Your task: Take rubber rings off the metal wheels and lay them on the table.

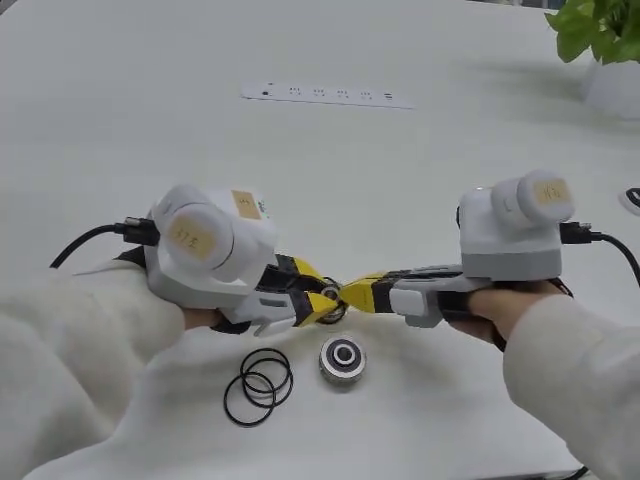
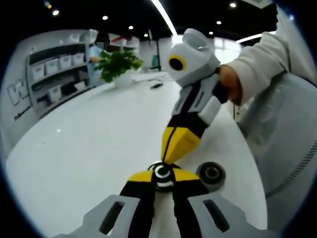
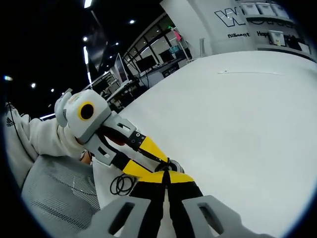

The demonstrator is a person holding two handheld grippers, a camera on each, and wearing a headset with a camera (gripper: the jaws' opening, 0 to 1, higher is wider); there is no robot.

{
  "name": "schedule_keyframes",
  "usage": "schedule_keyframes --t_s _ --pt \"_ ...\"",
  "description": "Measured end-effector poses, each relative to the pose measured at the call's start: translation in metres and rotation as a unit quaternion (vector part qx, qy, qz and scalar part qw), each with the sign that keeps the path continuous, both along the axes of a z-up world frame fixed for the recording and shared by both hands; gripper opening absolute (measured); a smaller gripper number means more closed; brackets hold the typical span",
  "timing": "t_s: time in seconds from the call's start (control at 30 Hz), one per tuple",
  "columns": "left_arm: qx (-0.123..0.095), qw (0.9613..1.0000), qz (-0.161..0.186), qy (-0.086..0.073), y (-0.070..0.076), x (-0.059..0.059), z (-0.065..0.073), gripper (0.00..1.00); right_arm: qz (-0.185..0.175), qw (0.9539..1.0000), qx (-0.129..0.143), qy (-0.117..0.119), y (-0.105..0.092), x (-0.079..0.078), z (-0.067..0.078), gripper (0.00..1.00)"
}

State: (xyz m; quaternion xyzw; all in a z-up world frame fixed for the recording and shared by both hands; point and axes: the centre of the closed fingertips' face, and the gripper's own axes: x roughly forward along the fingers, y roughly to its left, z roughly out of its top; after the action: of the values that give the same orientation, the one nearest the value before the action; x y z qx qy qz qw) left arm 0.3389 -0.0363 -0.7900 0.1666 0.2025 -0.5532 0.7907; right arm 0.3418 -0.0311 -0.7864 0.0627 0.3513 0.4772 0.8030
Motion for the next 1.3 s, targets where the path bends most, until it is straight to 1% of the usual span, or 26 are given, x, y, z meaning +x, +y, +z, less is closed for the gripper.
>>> schedule_keyframes --t_s 0.03,0.07,0.13,0.27,0.37,0.47,0.57,0.67,0.73,0.83,0.93,1.07,1.13,1.3 --pt "0.0 1.0 0.001 0.001 0.0 0.0 0.0 0.13 0.002 0.9999 -0.008 -0.006 -0.001 0.0 -0.002 0.0" --pt "0.001 1.0 0.002 0.002 0.0 0.0 0.0 0.14 0.0 1.0 -0.006 -0.001 -0.002 0.0 -0.002 0.0" --pt "0.006 1.0 -0.001 -0.001 0.0 0.0 0.0 0.14 -0.003 1.0 -0.006 0.003 -0.004 0.001 -0.003 0.0" --pt "0.018 0.9998 -0.008 0.001 0.001 -0.002 0.002 0.16 -0.008 1.0 -0.005 0.003 -0.005 0.002 -0.002 0.0" --pt "0.023 0.9996 -0.016 -0.001 0.002 -0.004 0.006 0.25 -0.009 0.9999 -0.004 0.002 -0.005 0.002 -0.001 0.0" --pt "0.021 0.9996 -0.017 0.0 0.005 -0.005 0.013 0.28 -0.012 0.9999 -0.001 0.003 -0.006 0.003 0.001 0.0" --pt "0.014 0.9998 -0.011 -0.001 0.009 -0.004 0.021 0.33 -0.017 0.9998 0.005 0.003 -0.007 0.004 0.005 0.0" --pt "0.014 0.9998 -0.013 0.003 0.012 -0.006 0.027 0.39 -0.019 0.9998 0.009 0.002 -0.007 0.005 0.007 0.0" --pt "0.017 0.9997 -0.018 -0.005 0.016 -0.01 0.033 0.42 -0.019 0.9998 0.011 0.001 -0.006 0.005 0.009 0.0" --pt "0.013 0.9997 -0.019 -0.005 0.021 -0.014 0.041 0.45 -0.018 0.9997 0.015 -0.001 -0.005 0.005 0.012 0.0" --pt "0.016 0.9996 -0.021 -0.012 0.025 -0.018 0.048 0.49 -0.02 0.9996 0.02 -0.002 -0.004 0.005 0.016 0.0" --pt "0.015 0.9995 -0.024 -0.016 0.03 -0.023 0.057 0.53 -0.023 0.9994 0.026 -0.002 -0.004 0.005 0.02 0.0" --pt "0.013 0.9994 -0.024 -0.018 0.033 -0.027 0.062 0.54 -0.025 0.9993 0.029 -0.003 -0.004 0.006 0.023 0.0" --pt "0.012 0.9992 -0.025 -0.027 0.042 -0.032 0.071 0.62 -0.03 0.9986 0.043 -0.007 -0.003 0.006 0.032 0.0"
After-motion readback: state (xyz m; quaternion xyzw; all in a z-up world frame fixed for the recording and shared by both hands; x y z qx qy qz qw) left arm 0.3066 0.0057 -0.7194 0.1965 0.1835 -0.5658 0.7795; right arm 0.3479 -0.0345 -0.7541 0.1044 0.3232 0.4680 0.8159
